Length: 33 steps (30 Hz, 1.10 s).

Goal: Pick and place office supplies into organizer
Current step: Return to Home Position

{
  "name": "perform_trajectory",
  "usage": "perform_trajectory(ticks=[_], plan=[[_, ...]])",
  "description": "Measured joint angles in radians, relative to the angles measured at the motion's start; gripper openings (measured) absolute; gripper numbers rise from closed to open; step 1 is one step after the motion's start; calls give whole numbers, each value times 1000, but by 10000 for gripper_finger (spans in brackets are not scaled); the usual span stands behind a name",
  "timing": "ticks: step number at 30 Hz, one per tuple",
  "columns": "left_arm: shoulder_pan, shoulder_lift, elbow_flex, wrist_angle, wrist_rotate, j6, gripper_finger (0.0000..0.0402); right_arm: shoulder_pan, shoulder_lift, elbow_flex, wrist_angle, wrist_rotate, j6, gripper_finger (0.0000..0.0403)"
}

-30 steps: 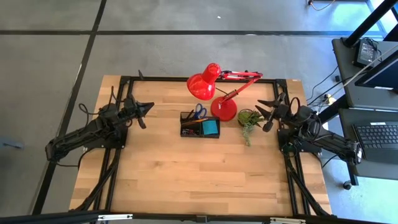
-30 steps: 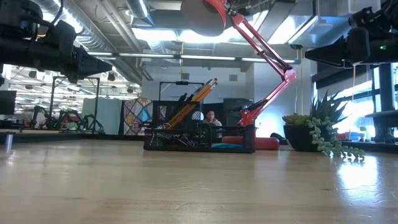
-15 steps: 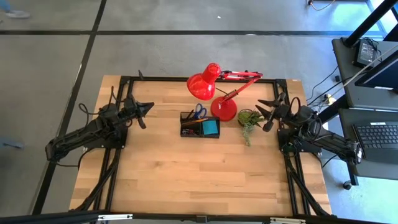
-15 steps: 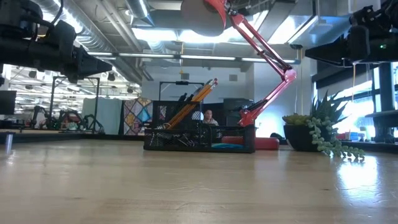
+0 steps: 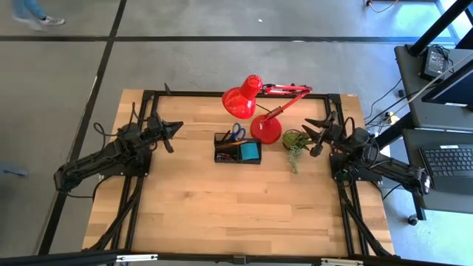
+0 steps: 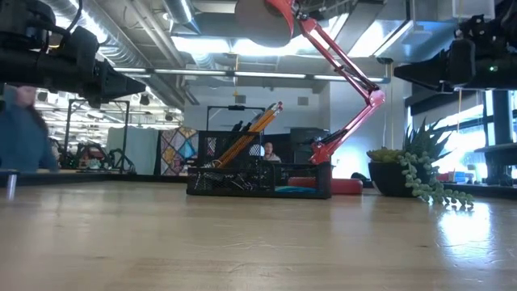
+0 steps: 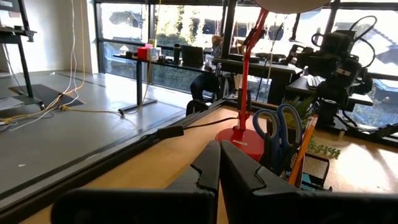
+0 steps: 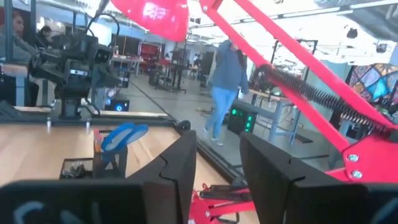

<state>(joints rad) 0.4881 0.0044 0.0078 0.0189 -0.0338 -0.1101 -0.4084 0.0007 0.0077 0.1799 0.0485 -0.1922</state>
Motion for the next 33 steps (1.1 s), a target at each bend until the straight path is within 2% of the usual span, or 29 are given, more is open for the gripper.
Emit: perform_trajectory(ticks=[6, 15, 33], plan=[[0, 0, 0, 0, 0, 0, 4, 0, 1, 1, 6, 8, 50, 128], [0, 0, 0, 0, 0, 0, 4, 0, 1, 1, 18, 169, 105, 128], [0, 0, 0, 0, 0, 0, 4, 0, 0, 1, 9, 162, 79, 128]])
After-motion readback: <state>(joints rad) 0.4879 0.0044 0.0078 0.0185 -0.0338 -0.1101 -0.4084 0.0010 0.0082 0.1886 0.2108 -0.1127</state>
